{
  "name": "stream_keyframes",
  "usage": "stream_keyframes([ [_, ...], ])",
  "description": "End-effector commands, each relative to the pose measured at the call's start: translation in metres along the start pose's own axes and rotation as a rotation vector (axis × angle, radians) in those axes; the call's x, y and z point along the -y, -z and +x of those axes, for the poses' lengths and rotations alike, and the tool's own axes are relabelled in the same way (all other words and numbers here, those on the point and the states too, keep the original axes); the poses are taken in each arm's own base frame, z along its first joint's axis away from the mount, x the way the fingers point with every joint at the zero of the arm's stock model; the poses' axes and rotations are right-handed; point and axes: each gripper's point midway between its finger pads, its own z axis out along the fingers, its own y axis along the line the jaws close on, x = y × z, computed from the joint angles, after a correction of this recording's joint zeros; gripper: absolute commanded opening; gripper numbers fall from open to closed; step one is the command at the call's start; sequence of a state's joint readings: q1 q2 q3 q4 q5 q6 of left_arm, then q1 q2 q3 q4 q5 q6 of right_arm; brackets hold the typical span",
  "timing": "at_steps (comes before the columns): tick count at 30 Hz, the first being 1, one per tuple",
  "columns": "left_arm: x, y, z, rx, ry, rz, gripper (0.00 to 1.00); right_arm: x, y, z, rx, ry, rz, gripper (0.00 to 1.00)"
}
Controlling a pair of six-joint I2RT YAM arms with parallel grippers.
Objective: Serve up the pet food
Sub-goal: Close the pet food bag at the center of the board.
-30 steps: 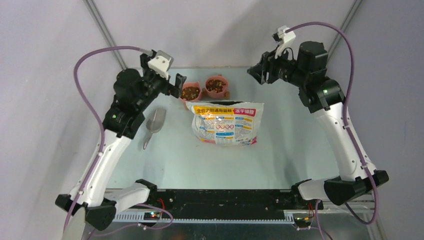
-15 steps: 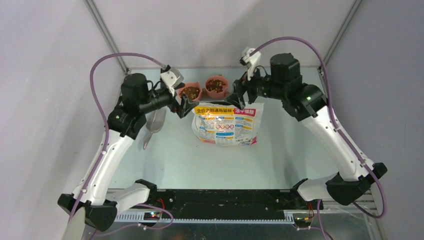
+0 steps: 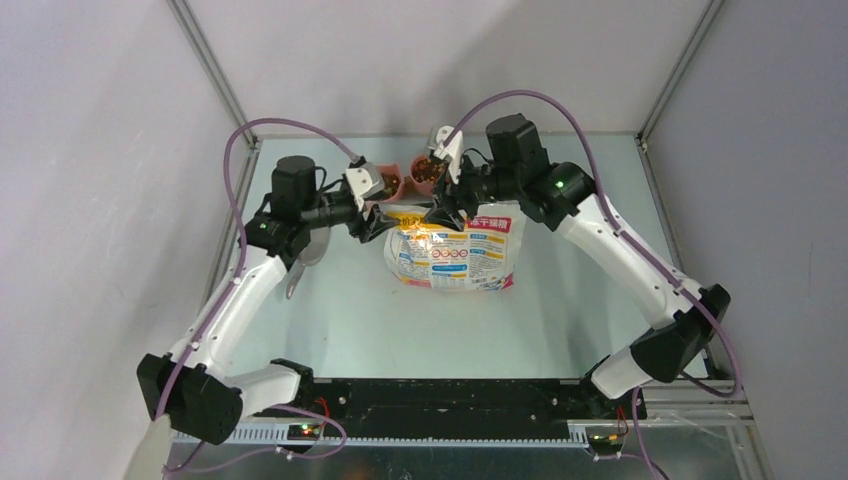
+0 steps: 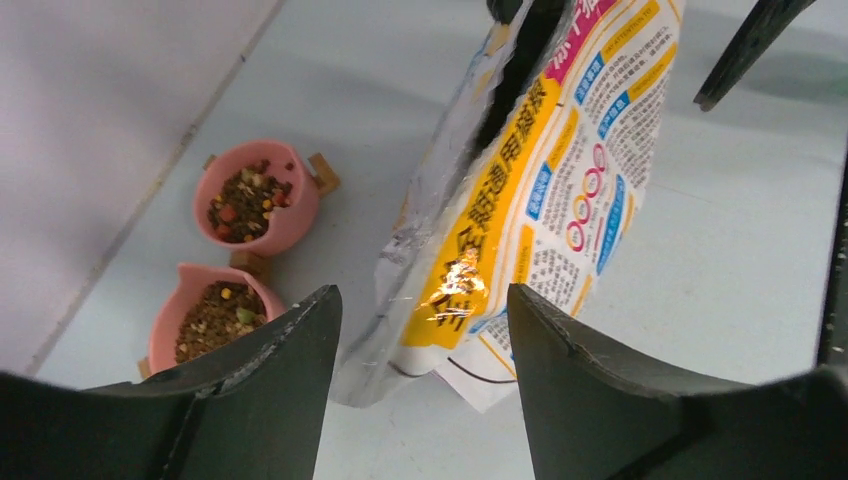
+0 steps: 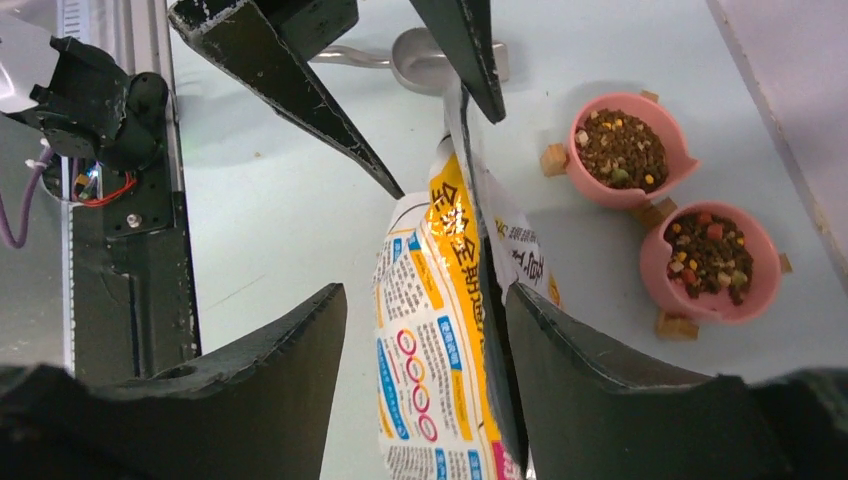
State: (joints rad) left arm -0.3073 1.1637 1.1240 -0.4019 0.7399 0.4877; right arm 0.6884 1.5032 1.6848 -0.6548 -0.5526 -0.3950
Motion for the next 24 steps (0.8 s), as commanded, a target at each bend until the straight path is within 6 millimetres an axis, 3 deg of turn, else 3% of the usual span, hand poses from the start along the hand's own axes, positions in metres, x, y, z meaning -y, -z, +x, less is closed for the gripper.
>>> stream_keyframes([
  [1, -0.021, 0.002, -0.018, 0.13, -0.129, -0.037, 0.69, 0.006, -0.014, -0.026, 0.072, 0.122, -0.034, 0.63],
  [4, -0.028, 0.004, -0.018, 0.155, -0.153, -0.052, 0.71, 0.015, -0.019, -0.028, 0.055, 0.158, -0.007, 0.62],
  [10, -0.033, -0.006, -0.004, 0.12, -0.161, -0.004, 0.72, 0.013, -0.037, -0.005, -0.022, 0.253, -0.04, 0.59],
  [15, -0.017, -0.019, 0.015, 0.132, -0.137, 0.107, 0.57, -0.002, -0.057, 0.026, -0.112, 0.329, -0.085, 0.55],
  [18, -0.016, -0.024, 0.023, 0.139, -0.134, 0.124, 0.45, -0.005, -0.065, 0.033, -0.132, 0.371, -0.068, 0.51],
  [21, -0.014, -0.025, 0.017, 0.182, -0.141, 0.123, 0.38, -0.001, -0.071, 0.037, -0.119, 0.399, -0.03, 0.48],
  [24, -0.018, -0.026, 0.003, 0.261, -0.17, 0.102, 0.24, 0.01, -0.074, 0.036, -0.097, 0.453, 0.054, 0.44],
])
